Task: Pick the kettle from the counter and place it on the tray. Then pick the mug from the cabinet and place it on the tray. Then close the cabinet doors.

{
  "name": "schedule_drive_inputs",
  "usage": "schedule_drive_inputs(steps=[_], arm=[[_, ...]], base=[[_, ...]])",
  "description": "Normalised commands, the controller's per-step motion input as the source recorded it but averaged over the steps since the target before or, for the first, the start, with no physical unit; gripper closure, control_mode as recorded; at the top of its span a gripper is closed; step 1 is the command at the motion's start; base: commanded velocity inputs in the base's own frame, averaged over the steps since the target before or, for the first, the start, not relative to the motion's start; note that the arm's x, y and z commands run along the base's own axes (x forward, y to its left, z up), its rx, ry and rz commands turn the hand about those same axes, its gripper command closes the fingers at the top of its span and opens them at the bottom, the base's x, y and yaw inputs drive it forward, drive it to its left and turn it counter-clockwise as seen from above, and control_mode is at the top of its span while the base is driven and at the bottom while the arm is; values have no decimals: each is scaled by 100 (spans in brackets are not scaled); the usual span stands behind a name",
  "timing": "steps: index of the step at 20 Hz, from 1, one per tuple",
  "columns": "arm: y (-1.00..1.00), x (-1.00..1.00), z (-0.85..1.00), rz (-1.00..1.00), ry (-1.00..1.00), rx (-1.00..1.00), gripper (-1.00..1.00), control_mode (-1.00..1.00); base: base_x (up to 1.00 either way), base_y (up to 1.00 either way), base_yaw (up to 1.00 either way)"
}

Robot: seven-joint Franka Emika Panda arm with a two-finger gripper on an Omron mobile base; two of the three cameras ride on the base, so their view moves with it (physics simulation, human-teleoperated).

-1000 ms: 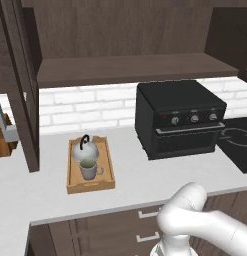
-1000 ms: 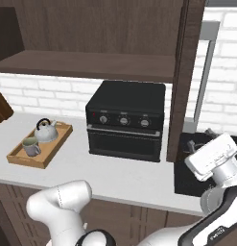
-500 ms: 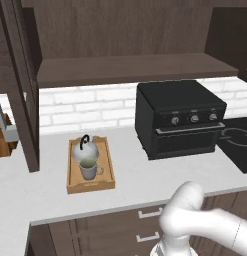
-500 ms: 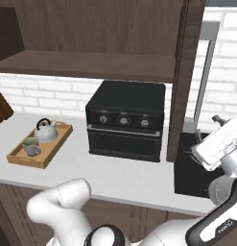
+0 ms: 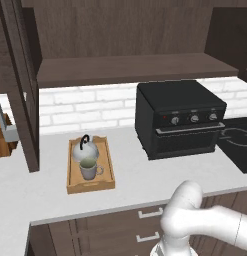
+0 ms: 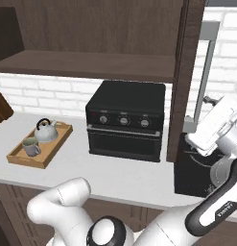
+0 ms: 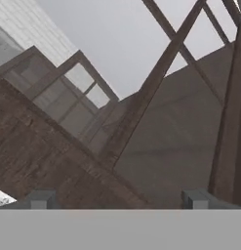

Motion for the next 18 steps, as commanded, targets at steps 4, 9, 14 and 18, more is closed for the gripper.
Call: schedule_drive_inputs(steps=[4, 9, 14, 18], arm=[[49, -7, 40, -2, -5, -19, -100, -100], [52, -7, 28, -5, -2, -18, -100, -100], [59, -2, 13, -10, 0, -16, -100, -100], [68, 0, 2, -13, 0, -16, -100, -100]], base=[[0, 0, 0], [0, 0, 0], [0, 0, 0], [0, 0, 0]])
